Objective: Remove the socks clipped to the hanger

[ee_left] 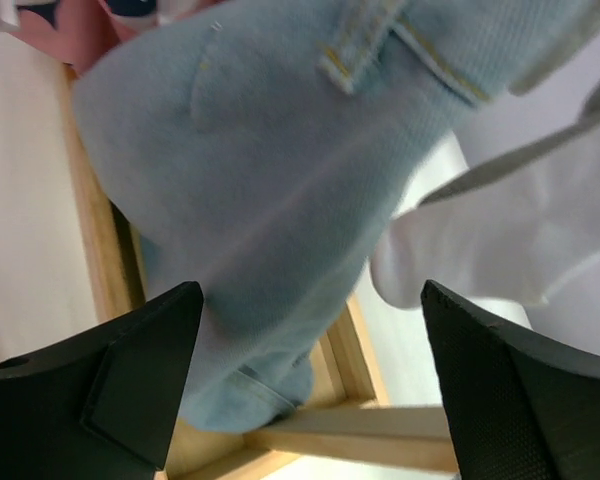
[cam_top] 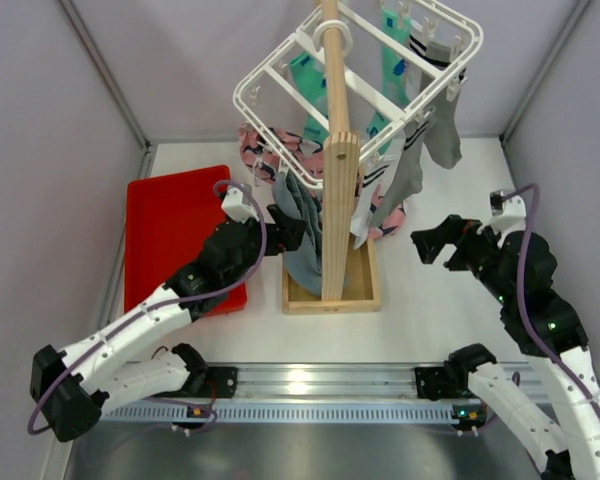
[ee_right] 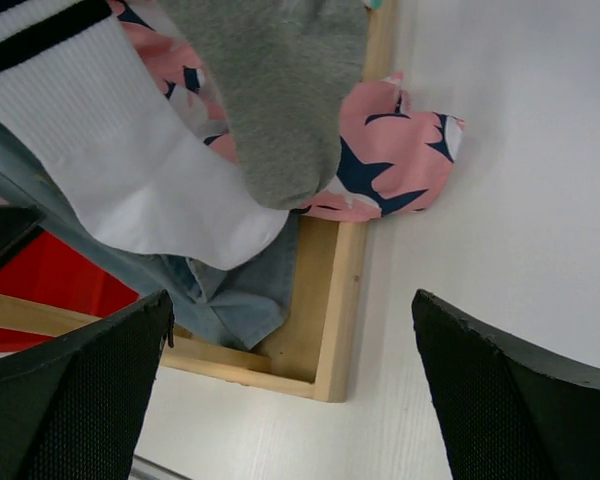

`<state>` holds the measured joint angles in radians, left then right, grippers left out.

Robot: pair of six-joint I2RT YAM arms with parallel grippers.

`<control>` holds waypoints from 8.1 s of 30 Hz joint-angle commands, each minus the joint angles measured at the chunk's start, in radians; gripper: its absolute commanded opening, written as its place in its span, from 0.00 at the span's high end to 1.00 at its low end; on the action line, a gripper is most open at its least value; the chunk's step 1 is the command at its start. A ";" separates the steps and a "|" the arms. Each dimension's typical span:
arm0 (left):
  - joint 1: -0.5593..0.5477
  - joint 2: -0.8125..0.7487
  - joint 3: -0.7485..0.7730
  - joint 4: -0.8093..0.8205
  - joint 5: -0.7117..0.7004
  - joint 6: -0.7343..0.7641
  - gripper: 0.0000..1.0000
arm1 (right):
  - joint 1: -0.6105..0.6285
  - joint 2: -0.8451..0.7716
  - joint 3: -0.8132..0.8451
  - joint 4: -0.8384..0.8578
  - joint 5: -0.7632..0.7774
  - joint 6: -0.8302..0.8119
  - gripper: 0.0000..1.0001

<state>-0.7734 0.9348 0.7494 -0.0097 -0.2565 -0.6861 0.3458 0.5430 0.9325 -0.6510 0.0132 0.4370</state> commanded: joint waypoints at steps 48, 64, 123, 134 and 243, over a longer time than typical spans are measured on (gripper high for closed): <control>0.660 0.145 0.371 -0.136 0.523 0.134 0.02 | 0.075 0.321 0.109 0.332 -0.364 0.106 0.00; 0.625 -0.010 0.058 0.226 1.077 -0.067 0.17 | 0.082 0.209 0.108 0.214 -0.349 0.083 0.01; 0.336 0.150 0.131 0.248 0.864 -0.032 0.02 | 0.153 0.583 0.084 0.892 -0.578 0.342 1.00; 0.319 0.205 0.208 0.247 0.864 -0.033 0.02 | 0.183 0.658 0.103 1.054 -0.667 0.520 1.00; 0.263 0.409 0.404 0.320 1.086 -0.437 1.00 | 0.312 0.216 0.147 0.557 -0.229 -0.101 0.48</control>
<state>-0.5068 1.3357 1.1061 0.2684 0.7341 -1.1255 0.6395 0.7609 1.0935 -0.0582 -0.2535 0.3931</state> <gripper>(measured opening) 0.037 0.516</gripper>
